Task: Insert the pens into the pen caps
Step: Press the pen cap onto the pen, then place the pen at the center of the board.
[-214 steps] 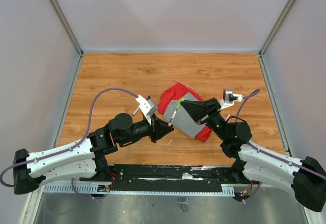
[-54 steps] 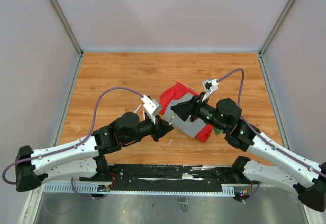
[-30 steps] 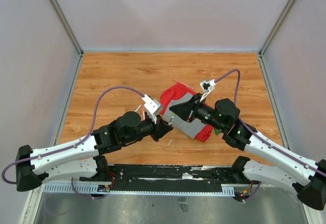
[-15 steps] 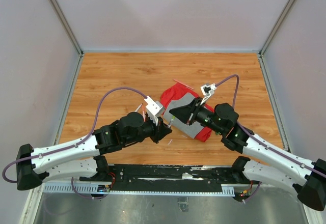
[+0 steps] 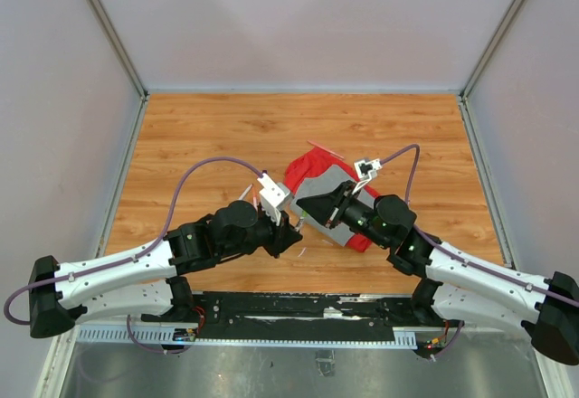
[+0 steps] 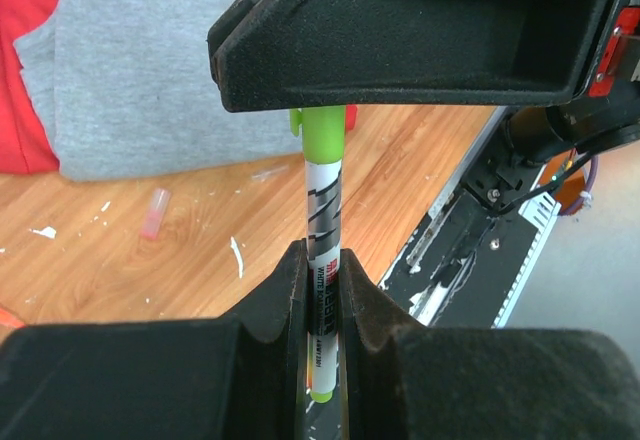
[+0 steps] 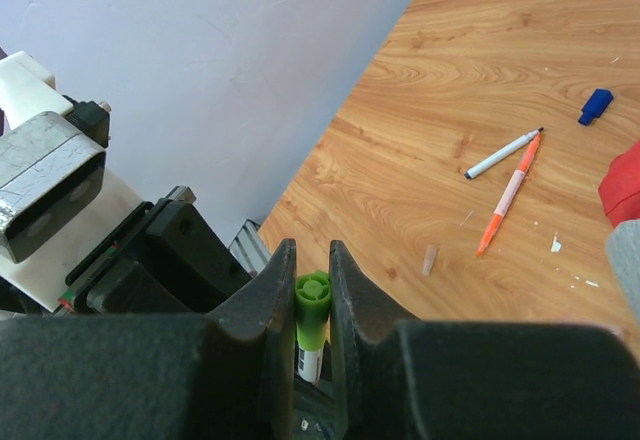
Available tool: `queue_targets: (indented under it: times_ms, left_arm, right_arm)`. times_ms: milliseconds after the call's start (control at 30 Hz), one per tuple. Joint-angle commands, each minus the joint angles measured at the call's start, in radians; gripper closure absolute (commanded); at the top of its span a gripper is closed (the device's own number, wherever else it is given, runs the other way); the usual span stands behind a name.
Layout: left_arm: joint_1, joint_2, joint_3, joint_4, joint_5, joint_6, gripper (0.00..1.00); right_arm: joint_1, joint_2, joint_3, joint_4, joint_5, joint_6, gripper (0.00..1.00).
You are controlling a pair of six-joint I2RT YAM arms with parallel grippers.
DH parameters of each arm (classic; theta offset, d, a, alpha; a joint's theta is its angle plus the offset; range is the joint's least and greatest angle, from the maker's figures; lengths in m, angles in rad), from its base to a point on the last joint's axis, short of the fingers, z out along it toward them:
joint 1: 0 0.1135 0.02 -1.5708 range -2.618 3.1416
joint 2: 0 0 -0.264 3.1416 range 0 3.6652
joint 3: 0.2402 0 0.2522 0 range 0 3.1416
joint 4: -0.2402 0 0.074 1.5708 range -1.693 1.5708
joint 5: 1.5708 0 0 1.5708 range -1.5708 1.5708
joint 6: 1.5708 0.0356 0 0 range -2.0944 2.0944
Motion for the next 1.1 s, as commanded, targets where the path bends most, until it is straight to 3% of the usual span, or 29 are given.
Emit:
queue_targets:
  times_ms: [0,333,533,700,867,1067]
  left_arm:
    - [0.001,-0.030,0.075,0.258,-0.046,-0.010,0.99]
    - [0.003,-0.037,0.061,0.258,-0.045,-0.010,0.99]
    - [0.003,-0.076,-0.023,0.276,0.015,-0.009,1.00]
    - [0.003,-0.086,-0.065,0.204,-0.015,-0.009,1.00]
    - [0.004,-0.082,-0.077,0.137,-0.086,-0.042,0.99]
    - [0.004,0.026,-0.014,0.007,-0.210,-0.093,0.99]
  right_arm:
    - [0.105,0.040,-0.062,-0.050,-0.113,0.037,1.00]
    - [0.131,0.008,-0.067,-0.081,-0.025,0.014,0.99]
    - [0.131,-0.087,0.028,-0.203,0.136,-0.116,0.81]
    - [0.130,-0.169,0.123,-0.316,0.256,-0.238,0.59]
    - [0.130,-0.269,0.136,-0.459,0.369,-0.334,0.49]
    - [0.130,-0.320,0.149,-0.706,0.512,-0.361,0.39]
